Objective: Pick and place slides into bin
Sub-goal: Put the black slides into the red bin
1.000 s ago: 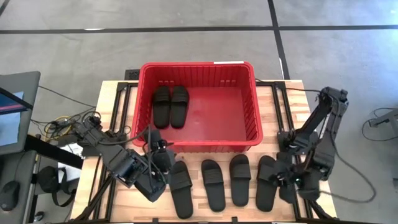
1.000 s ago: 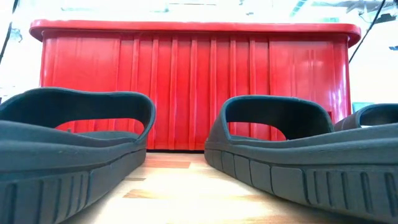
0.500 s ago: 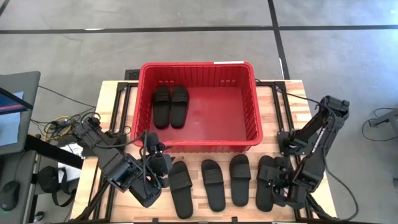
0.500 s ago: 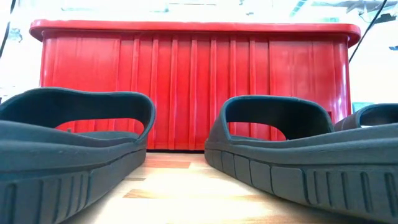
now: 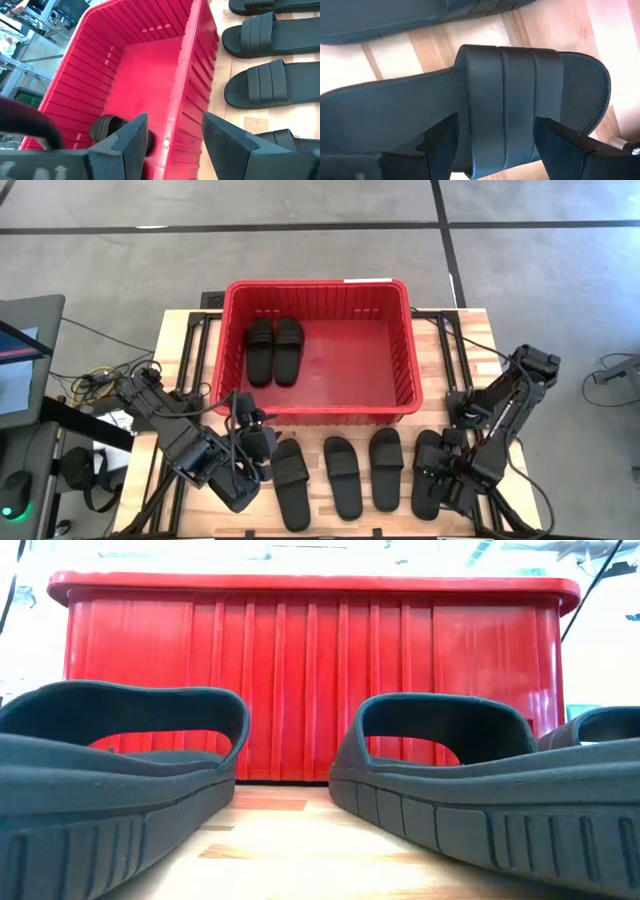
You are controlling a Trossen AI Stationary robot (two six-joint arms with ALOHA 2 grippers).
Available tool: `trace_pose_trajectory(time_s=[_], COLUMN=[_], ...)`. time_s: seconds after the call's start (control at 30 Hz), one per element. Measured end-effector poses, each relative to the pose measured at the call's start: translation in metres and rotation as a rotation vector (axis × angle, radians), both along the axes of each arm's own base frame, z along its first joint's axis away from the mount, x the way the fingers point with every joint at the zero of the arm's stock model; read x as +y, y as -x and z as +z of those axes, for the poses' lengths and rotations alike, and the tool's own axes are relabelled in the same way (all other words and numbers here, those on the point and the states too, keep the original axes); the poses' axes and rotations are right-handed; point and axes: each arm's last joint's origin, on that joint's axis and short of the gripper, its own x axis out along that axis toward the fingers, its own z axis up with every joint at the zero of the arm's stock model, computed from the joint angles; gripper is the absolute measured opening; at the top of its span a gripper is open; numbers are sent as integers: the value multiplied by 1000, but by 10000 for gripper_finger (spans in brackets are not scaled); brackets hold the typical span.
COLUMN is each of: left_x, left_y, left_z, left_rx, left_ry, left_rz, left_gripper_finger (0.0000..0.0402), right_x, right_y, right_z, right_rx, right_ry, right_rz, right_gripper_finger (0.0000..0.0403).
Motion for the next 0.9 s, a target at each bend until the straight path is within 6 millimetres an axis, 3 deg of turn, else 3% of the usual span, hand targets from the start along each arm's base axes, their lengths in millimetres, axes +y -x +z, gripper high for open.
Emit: trace_pose_trajectory(time_s=[0.27, 0.63, 0.77, 0.9], left_x=[0, 0, 0, 0], left_y=[0, 0, 0, 0], left_z=[0, 0, 0, 0], left_rx=[0, -2, -2, -2], left_ry=[1, 6, 6, 5], left_rz=[0, 3, 4, 4], left_gripper_finger=[177, 177, 177, 177], right_x=[6, 14, 16, 17], right_y=[3, -1, -2, -3], right_z=[-10, -15, -14, -14], right_rx=[18, 115, 129, 114], right_ry=[43, 238, 266, 251], right_rz=[18, -9, -8, -8], right_gripper_finger=[232, 222, 164, 64])
